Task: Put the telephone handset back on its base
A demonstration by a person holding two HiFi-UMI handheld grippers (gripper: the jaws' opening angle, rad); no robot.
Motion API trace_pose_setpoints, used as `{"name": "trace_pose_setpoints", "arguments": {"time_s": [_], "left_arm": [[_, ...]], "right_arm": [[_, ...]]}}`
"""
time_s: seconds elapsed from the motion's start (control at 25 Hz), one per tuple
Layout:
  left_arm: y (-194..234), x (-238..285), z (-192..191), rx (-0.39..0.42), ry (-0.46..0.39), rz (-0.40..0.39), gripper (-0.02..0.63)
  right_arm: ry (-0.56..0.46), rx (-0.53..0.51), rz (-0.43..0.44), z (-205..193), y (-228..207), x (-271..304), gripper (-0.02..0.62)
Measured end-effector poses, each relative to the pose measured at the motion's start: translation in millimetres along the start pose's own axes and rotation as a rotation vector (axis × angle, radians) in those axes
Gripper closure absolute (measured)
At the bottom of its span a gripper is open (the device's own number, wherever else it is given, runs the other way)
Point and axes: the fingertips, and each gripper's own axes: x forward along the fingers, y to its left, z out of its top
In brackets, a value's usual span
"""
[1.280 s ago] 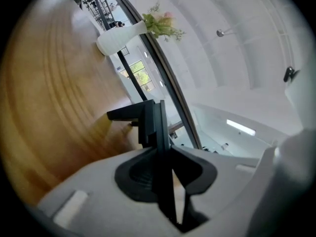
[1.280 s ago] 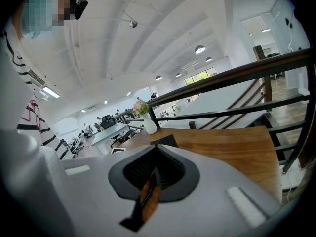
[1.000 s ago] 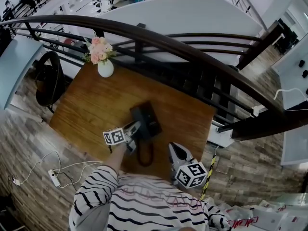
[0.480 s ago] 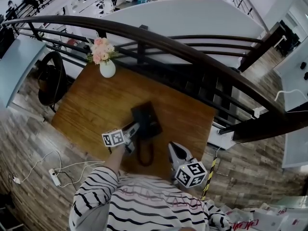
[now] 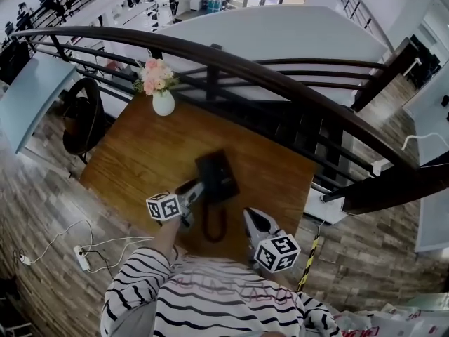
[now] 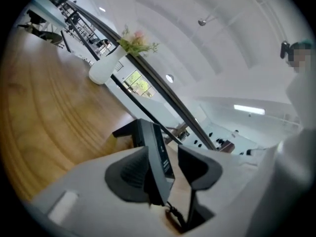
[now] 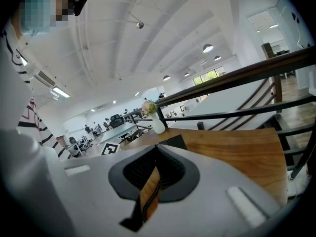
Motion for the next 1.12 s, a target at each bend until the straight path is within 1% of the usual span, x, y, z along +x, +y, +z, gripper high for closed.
{"name": "trace_pose_setpoints", "arguments": {"time_s": [0.04,0.2,0.36,0.52,0.72,0.96,1.12], "left_arm": [[-6,-4,2,0.020,-0.007,-0.002,0.424],[-33,-18,9,0.110,-0.032,-0.006,0.471],[-62,-37,13,0.184,-0.070,-0.004,0.502],[-87,-58,11,0.236,-0.106,0.004,0.596],[-113,-81,5,0.281,-0.152,0.027,0.601],[-144,-104,-10,0.311,-0.199,0.064,0.603],[-171,-108,-25,0.347,-0.221,0.076,0.603]], "right_arm": [[0.001,-0.004,0.007,0,2,-1,0.594],[0.003,-0.023,0.035,-2,7,-5,0.594],[0.005,-0.039,0.066,-4,16,-11,0.594],[0.012,-0.057,0.101,-9,25,-19,0.594],[0.020,-0.077,0.145,-13,31,-31,0.594],[0.028,-0.103,0.190,-18,33,-48,0.594],[0.039,-0.113,0.222,-27,26,-64,0.594]]}}
